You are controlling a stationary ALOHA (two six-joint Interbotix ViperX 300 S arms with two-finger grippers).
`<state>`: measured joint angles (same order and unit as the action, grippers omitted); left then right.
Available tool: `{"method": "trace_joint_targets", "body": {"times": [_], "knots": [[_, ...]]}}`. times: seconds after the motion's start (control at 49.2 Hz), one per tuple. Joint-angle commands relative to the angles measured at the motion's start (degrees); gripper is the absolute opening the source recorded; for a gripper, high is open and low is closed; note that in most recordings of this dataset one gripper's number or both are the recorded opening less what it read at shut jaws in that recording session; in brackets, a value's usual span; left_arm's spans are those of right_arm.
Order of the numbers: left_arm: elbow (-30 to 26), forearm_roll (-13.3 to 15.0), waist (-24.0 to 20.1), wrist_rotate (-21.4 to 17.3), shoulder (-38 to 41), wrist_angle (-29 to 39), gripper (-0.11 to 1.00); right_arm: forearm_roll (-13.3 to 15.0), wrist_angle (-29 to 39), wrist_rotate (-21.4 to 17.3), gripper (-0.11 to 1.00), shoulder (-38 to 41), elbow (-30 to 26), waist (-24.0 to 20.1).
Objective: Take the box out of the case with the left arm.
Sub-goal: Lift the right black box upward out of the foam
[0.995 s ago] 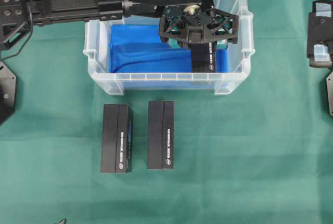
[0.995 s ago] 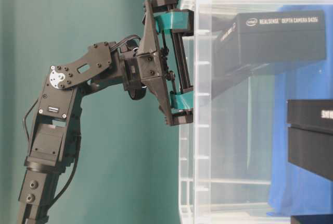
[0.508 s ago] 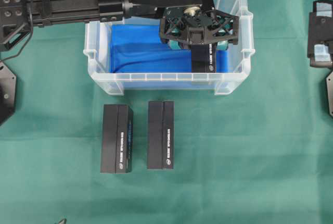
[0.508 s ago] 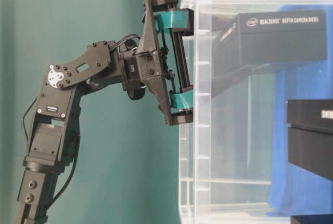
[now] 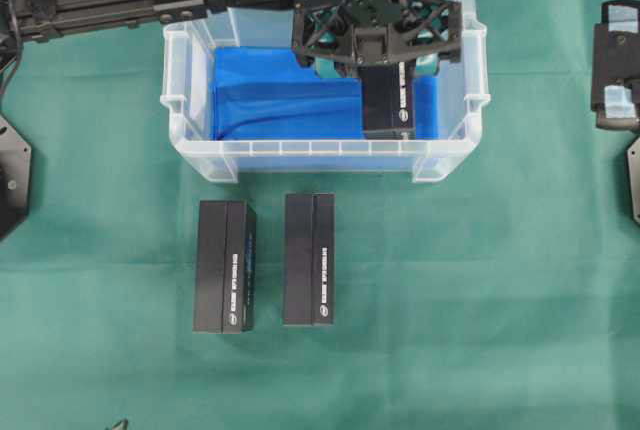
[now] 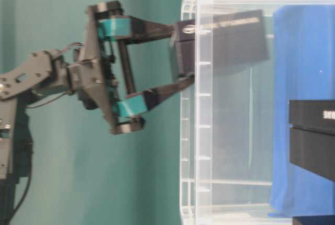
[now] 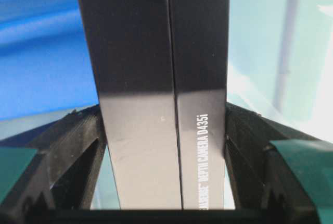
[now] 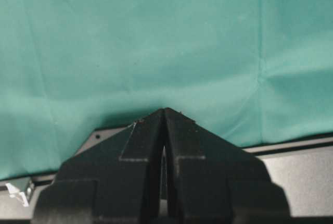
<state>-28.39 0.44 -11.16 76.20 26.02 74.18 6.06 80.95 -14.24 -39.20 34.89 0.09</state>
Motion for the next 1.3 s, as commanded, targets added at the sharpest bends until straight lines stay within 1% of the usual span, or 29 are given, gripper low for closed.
{"method": "trace_joint_targets", "body": {"times": [0.0, 0.183, 0.406, 0.569, 0.63, 0.955, 1.28], "knots": [[-4.57, 0.0, 0.26, 0.0, -2.99, 2.2, 0.61, 0.09, -0.26, 0.0, 0.0, -0.18, -0.62, 0.0], [-11.6, 0.0, 0.09, -0.35, -2.46, 8.53, 0.61, 0.09, -0.26, 0.0, 0.0, -0.09, -0.62, 0.0], [-18.46, -0.26, -0.09, -0.18, -2.55, 13.01, 0.61, 0.09, -0.26, 0.0, 0.0, -0.09, -0.62, 0.0], [-21.8, -0.26, -0.09, -0.18, -2.02, 14.94, 0.61, 0.09, -0.26, 0.0, 0.0, -0.09, -0.62, 0.0], [-22.5, -0.26, -0.09, -0.18, -1.93, 15.29, 0.61, 0.09, -0.26, 0.0, 0.0, -0.18, -0.62, 0.0], [-22.32, -0.88, 0.0, -0.18, -1.93, 15.91, 0.61, 0.09, -0.26, 0.0, 0.0, -0.18, -0.62, 0.0], [-22.32, -0.88, 0.0, -0.09, -1.93, 15.91, 0.61, 0.09, -0.26, 0.0, 0.0, -0.18, -0.62, 0.0]]}}
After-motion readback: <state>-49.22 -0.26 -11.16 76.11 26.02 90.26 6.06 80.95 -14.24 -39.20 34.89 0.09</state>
